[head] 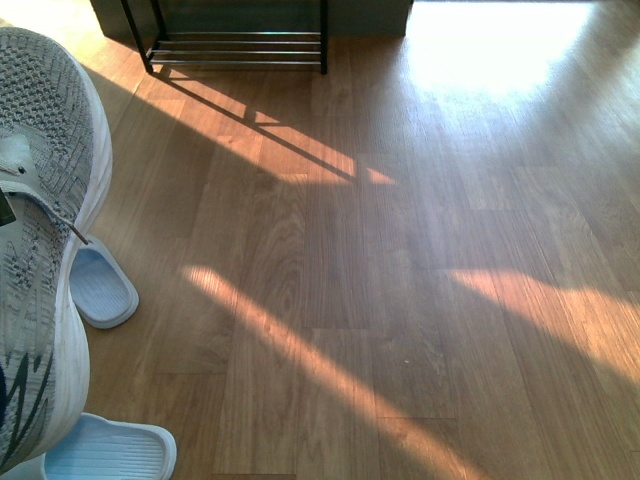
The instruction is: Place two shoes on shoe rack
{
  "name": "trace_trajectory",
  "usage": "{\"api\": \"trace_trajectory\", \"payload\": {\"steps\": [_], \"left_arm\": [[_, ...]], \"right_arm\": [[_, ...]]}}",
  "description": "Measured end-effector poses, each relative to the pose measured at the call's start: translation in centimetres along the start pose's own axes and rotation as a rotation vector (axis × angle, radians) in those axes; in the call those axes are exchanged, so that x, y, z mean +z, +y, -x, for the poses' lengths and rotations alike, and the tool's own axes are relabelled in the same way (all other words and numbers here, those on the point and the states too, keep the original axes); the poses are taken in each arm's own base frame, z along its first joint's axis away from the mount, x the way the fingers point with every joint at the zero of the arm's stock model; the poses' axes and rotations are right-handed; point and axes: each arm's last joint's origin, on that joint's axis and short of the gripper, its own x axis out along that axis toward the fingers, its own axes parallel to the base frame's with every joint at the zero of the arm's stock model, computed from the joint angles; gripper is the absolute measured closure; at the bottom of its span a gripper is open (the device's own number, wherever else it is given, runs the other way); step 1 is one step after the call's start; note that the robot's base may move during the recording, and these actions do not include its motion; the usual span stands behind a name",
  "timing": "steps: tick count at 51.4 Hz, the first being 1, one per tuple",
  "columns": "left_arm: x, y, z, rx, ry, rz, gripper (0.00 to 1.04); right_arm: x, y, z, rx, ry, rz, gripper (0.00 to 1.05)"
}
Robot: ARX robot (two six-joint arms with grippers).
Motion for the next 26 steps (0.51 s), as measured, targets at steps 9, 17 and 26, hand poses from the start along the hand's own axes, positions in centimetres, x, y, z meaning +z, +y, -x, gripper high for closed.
{"api": "trace_trajectory", "payload": {"steps": [9, 17, 26], "left_arm": [[0.0, -0.01, 0.01, 0.0, 0.0, -0.001, 1.03], [0.0, 0.04, 0.0, 0.007, -0.003, -0.001, 1.03], [-0.01, 0.03, 0.0, 0.004, -0.002, -0.001, 1.03]], "right_arm": [[0.0, 0.0, 0.0, 0.0, 0.0, 0.0, 0.95], [-0.01, 0.03, -0.01, 0.005, 0.001, 0.0, 0.95], [0.0, 0.05, 0.0, 0.006, 0.001, 0.001, 0.95]]}}
